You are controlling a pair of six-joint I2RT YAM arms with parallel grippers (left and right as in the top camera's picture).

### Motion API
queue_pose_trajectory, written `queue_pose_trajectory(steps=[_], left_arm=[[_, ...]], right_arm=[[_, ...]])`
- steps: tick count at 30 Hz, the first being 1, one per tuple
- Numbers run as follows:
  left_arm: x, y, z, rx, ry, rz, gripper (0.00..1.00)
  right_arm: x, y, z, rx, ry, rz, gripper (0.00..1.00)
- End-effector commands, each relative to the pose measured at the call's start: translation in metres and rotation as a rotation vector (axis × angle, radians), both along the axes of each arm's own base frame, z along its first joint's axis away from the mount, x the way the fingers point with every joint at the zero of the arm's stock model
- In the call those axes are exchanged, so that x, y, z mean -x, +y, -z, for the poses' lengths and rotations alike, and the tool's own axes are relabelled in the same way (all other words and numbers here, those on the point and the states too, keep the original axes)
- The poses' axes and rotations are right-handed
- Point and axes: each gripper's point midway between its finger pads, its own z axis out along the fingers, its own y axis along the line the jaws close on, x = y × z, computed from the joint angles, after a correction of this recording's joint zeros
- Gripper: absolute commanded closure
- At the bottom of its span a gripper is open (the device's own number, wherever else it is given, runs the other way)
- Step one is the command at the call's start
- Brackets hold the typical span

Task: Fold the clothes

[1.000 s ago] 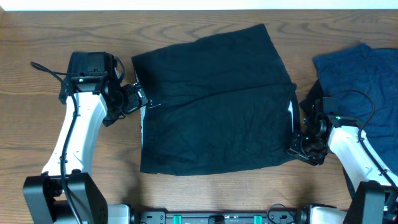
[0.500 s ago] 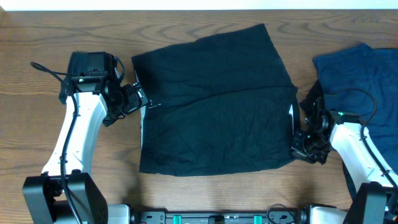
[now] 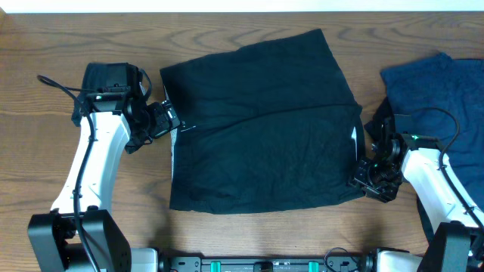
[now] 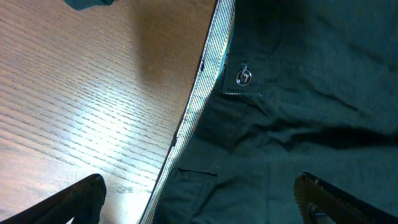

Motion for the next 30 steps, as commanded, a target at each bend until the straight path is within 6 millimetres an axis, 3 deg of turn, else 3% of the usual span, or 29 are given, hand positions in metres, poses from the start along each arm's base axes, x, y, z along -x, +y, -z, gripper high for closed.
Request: queue_pose_trajectory(steps=[1,4,14,18,21,26,30], left_arm=[[0.003,0.002,0.004,-0.011,0.016,-0.008,0.02],[0.003,0.002,0.004,-0.011,0.016,-0.008,0.02],[0.002,0.002,0.004,-0.011,0.014,-0.008,0.02],[-0.008,0.001,0.001,-0.006,-0.029,-0.01,0.02],[0.007,-0.007,0.001,0.043,0.024,-0.001,0.02],[0.044,-0.006,-0.004,0.032,0.14,-0.003,0.02],[0.06,-0.007,-0.007,0.03,0.189,0.004,0.02]], right_arm=[[-0.006,0.0,-0.005,-0.009,-0.022,0.017,0.41],[-0.006,0.0,-0.005,-0.009,-0.024,0.017,0.36],[-0.007,0.0,-0.005,-0.008,-0.03,0.017,0.35],[-0.006,0.001,-0.005,-0.015,-0.022,0.018,0.36],[-0.003,0.001,-0.006,-0.017,-0.011,0.018,0.36],[-0.002,0.001,-0.006,-0.017,-0.008,0.019,0.36],[0.002,0.002,-0.006,-0.015,0.018,0.06,0.36]])
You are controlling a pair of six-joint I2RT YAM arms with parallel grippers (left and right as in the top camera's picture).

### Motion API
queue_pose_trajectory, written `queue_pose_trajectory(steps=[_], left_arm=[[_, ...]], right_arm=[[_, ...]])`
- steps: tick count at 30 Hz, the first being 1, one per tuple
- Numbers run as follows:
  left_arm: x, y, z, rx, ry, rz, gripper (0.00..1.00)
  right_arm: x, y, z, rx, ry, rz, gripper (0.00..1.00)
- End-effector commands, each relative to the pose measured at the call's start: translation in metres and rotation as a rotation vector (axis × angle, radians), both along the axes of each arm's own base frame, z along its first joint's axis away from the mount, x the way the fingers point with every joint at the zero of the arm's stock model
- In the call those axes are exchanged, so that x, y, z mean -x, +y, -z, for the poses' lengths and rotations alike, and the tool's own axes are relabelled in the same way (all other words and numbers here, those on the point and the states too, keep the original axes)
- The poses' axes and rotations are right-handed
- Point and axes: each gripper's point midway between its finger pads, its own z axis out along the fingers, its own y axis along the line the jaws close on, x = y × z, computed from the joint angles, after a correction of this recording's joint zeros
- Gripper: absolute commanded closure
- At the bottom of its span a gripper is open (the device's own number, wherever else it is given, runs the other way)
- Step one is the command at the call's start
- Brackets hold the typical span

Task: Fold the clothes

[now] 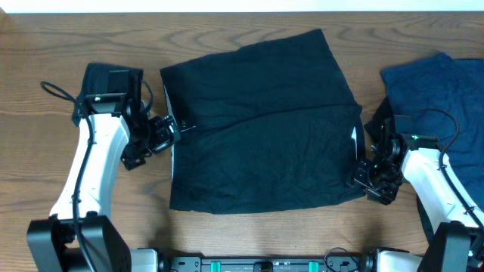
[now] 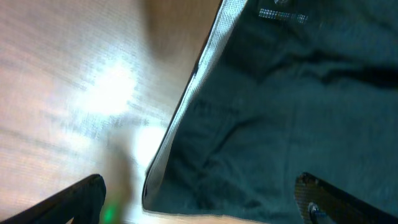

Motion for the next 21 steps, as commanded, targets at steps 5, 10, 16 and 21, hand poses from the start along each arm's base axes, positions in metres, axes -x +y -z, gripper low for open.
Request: queue_pose_trajectory(steps=[5,10,16,21], left_arm=[[0.014,0.008,0.004,-0.051,0.011,0.007,0.02],[0.016,0.008,0.027,-0.053,0.008,-0.012,0.02],[0.018,0.008,0.037,-0.053,0.005,-0.012,0.02],[0.018,0.007,0.037,-0.049,0.007,-0.012,0.02]], right_arm=[[-0.001,-0.001,-0.004,0.007,0.009,0.081,0.36],[-0.001,-0.002,-0.001,0.012,0.011,0.111,0.36],[0.002,-0.008,0.007,0.055,0.019,0.151,0.36],[0.007,-0.008,0.019,0.057,0.021,0.162,0.37]])
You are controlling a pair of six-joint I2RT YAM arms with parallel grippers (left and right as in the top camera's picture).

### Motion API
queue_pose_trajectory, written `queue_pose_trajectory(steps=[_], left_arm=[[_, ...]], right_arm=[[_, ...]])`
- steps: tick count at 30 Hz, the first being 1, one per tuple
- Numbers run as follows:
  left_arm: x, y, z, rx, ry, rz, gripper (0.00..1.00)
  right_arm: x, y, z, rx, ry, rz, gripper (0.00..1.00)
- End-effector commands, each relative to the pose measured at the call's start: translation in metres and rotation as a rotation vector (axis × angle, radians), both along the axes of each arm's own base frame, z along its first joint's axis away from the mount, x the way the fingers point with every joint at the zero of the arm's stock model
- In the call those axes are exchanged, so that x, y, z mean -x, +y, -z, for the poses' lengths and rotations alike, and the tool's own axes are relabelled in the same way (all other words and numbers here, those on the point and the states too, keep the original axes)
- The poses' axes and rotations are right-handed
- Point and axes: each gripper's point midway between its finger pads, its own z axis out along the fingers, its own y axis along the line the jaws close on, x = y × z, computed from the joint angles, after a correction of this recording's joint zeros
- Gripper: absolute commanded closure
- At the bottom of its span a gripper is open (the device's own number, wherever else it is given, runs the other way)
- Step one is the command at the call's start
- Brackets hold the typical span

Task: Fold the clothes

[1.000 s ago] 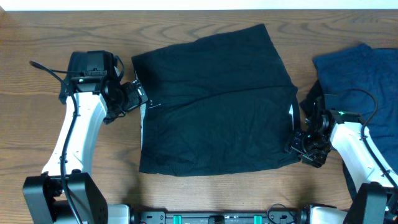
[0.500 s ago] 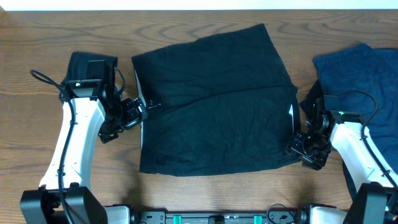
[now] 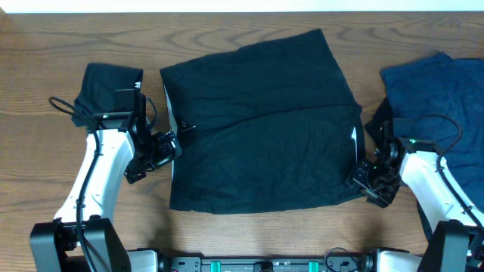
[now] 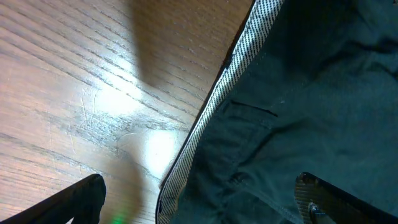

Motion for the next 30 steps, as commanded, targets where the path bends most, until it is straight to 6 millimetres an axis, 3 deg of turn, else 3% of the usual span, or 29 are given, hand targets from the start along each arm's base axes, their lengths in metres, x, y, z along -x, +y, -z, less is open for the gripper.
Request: queue_pose_trajectory(steps=[1,9,13,17,21,26,30], left_arm=[[0.0,0.001,-0.001,-0.008,-0.003,-0.01,0.02],[-0.005,-0.007,-0.002,0.04,-0.025,-0.007,0.02],[-0.004,-0.021,-0.004,0.103,-0.023,0.013,0.02],[0.003,-0.034,-0.004,0.107,-0.003,0.072,0.02],[0.018,-0.04,-0.003,0.069,0.057,0.11,0.02],[0.039,-0.04,0.002,0.057,0.149,-0.025,0.02],[0.046,-0.034,0.004,0.022,0.138,-0.135,0.02]], right_arm=[[0.008,-0.004,0.008,0.019,0.017,0.039,0.37],[0.003,-0.01,0.017,0.055,-0.02,0.037,0.52],[0.003,-0.01,0.018,0.054,-0.021,0.038,0.74],[0.002,-0.009,0.018,0.05,-0.026,0.038,0.87],[0.0,-0.009,0.018,0.047,-0.032,0.038,0.88],[-0.003,-0.006,0.018,0.031,-0.045,0.039,0.87],[-0.005,-0.006,0.018,0.03,-0.054,0.039,0.92]])
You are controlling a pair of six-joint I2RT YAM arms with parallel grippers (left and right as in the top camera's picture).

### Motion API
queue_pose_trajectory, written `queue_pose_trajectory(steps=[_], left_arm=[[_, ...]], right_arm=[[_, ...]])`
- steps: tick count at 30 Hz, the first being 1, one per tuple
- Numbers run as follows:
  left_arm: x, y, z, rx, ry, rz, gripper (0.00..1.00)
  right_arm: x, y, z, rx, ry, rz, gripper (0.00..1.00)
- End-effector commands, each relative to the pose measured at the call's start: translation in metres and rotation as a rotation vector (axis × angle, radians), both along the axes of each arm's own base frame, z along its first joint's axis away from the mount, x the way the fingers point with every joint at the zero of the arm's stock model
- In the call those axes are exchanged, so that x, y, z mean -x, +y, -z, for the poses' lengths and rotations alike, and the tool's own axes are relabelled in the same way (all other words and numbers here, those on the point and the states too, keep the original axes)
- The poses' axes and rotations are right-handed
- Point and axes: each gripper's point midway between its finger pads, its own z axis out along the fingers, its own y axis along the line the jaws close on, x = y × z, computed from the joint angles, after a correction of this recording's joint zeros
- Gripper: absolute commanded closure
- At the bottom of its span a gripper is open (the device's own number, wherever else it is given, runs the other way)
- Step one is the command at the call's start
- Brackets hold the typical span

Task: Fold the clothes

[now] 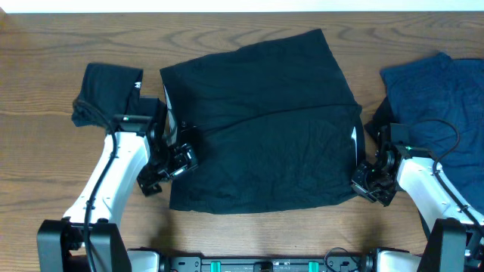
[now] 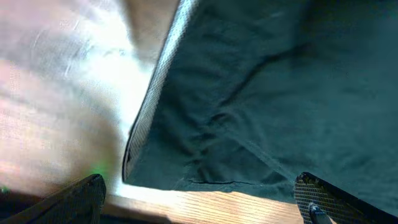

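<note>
Black shorts [image 1: 261,125] lie spread flat mid-table, with the checked waistband lining [image 2: 152,102] along their left edge. My left gripper [image 1: 168,168] hovers open over the shorts' near-left corner [image 2: 134,177]. Its two fingers [image 2: 74,199] stand wide apart in the left wrist view, with nothing between them. My right gripper [image 1: 368,181] sits at the shorts' near-right corner. The overhead view does not show how its jaws stand.
A folded dark garment [image 1: 106,89] lies at the far left, behind the left arm. A blue garment [image 1: 439,87] is spread at the far right, partly under the right arm's cable. Bare wood table [image 1: 68,174] surrounds the shorts.
My left gripper has moved nearer the front edge along the shorts' left side, from mid-edge to the near-left corner. It stays open. The right gripper has barely shifted.
My left gripper was open over the waistband by the button, at the far part of the left edge. At each later moment it stood further toward the front along that edge, and it is now at the near-left corner. The right gripper stayed at the near-right corner throughout.
</note>
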Motion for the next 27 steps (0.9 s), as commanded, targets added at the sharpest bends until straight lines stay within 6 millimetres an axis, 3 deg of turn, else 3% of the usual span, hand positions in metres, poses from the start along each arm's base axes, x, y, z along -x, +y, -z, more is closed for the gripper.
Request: queue_pose_trajectory(steps=[1,8,14,18,27], left_arm=[[0.007,0.006,-0.003,-0.042,-0.016,-0.128,0.02],[0.026,0.006,-0.022,-0.017,-0.132,-0.225,0.01],[0.055,0.008,-0.002,-0.013,-0.113,-0.381,0.05],[0.054,0.004,0.019,0.011,-0.126,-0.382,0.16],[0.039,0.004,0.038,0.007,-0.131,-0.382,0.19]], right_arm=[[0.001,0.0,0.001,-0.005,-0.002,0.01,0.93],[0.0,0.008,-0.001,-0.053,-0.008,0.011,0.94],[-0.003,0.008,-0.001,-0.057,-0.017,0.01,0.94],[-0.005,0.008,-0.001,-0.056,-0.027,-0.001,0.94],[-0.005,0.008,-0.001,-0.056,-0.029,-0.001,0.93]])
